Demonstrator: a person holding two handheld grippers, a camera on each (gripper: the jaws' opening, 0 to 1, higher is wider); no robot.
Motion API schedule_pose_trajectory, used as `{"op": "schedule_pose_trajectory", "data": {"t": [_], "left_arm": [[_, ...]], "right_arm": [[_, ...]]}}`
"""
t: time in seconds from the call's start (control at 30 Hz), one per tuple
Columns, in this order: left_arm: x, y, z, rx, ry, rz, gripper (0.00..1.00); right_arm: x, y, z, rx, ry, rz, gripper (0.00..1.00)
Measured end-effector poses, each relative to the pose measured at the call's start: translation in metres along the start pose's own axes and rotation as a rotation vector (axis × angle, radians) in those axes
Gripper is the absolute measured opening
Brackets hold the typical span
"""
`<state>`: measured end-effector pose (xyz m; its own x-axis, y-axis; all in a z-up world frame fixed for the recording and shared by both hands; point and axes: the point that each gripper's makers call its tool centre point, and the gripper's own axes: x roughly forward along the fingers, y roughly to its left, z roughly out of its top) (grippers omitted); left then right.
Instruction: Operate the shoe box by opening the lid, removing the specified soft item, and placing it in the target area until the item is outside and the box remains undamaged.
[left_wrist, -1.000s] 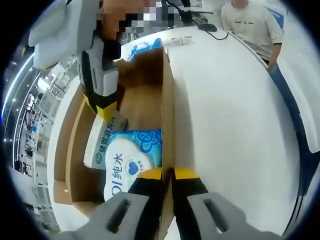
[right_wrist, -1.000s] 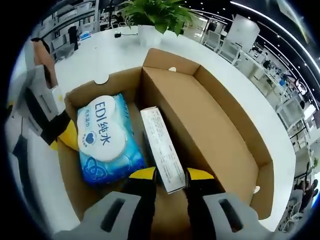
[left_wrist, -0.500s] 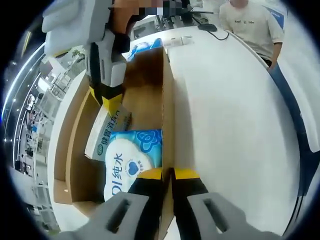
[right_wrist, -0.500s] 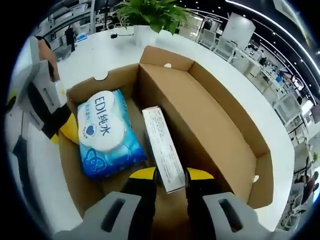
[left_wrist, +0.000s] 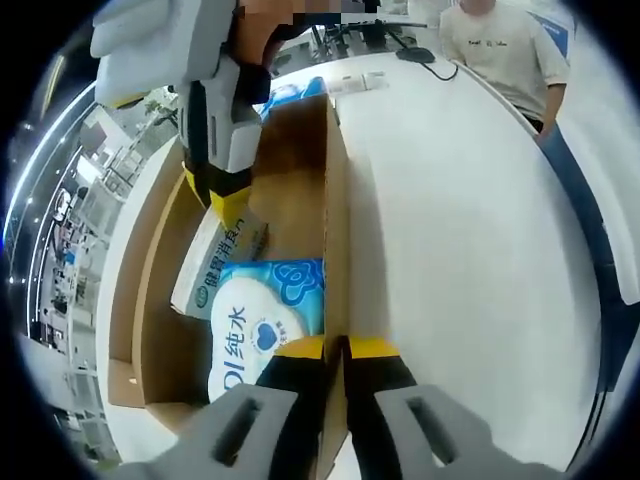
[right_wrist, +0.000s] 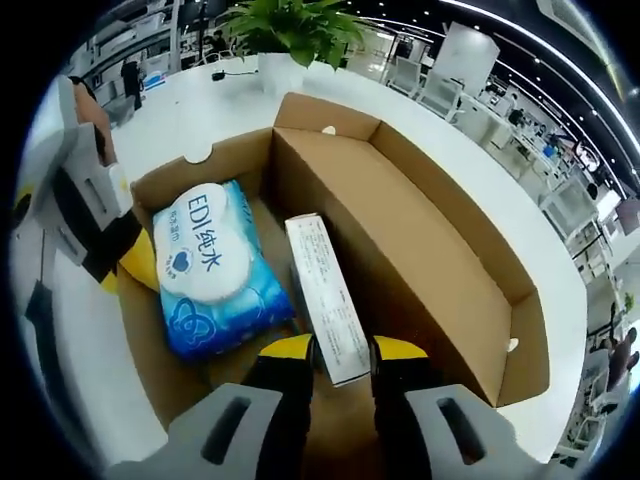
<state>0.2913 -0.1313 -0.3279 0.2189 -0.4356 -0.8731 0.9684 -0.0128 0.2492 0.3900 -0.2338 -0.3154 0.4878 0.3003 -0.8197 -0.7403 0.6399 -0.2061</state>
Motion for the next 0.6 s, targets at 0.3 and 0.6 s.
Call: {"op": "schedule_pose_trajectory", "data": {"t": [0.3,0.6], "left_arm": [[-0.001,0.000,0.000,0.002,-0.005,-0.001,0.05],[0.000,0.000,0.000,0.013,-0.006,0.003,0.05]], "right_arm": [[-0.013,0.001,-0.017,0.038,0.025,-0.014,0.19],[-0.024,0.011,-0.033,0.096,0.045,-0.025,0.18]]}}
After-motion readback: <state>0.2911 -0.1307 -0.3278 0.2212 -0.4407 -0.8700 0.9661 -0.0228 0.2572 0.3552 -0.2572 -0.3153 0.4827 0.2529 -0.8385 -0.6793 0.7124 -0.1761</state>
